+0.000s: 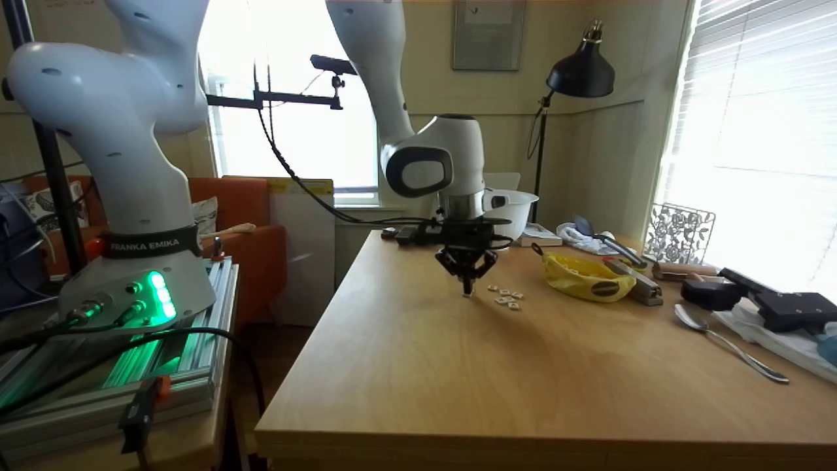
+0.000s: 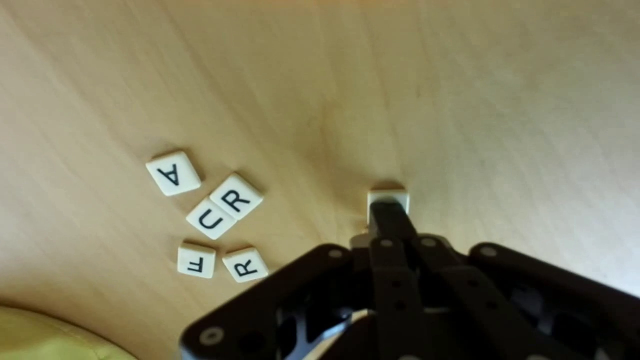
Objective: Create the word 'Mice' with the tiles.
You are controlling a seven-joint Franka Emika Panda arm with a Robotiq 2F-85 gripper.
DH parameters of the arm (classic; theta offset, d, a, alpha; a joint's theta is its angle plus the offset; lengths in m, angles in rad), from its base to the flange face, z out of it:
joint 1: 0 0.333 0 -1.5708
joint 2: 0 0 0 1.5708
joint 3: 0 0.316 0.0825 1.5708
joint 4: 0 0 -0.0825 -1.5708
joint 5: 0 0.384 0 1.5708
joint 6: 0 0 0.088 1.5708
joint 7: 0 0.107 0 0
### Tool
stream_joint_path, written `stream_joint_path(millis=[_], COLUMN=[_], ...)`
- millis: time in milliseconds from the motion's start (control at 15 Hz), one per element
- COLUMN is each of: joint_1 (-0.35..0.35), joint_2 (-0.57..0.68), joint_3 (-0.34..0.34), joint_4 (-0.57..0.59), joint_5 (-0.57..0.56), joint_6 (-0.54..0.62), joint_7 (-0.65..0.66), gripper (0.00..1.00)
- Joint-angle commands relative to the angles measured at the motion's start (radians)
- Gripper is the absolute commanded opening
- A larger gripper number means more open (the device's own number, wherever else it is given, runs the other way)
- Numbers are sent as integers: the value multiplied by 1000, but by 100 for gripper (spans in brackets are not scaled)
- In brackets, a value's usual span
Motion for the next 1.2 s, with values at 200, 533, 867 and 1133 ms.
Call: stream_joint_path(millis=[200,533,867,1133], joint_1=[18,26,39,49], joint_2=[26,26,27,27], joint_3=[-11,-23,-38,-50], joint_4=[-11,-9,-7,-6], joint_5=[-19,-22,-25,-26], joint_6=[23,24,26,27], joint_7=[-36,-48,-49,-46], gripper=[0,0,0,0])
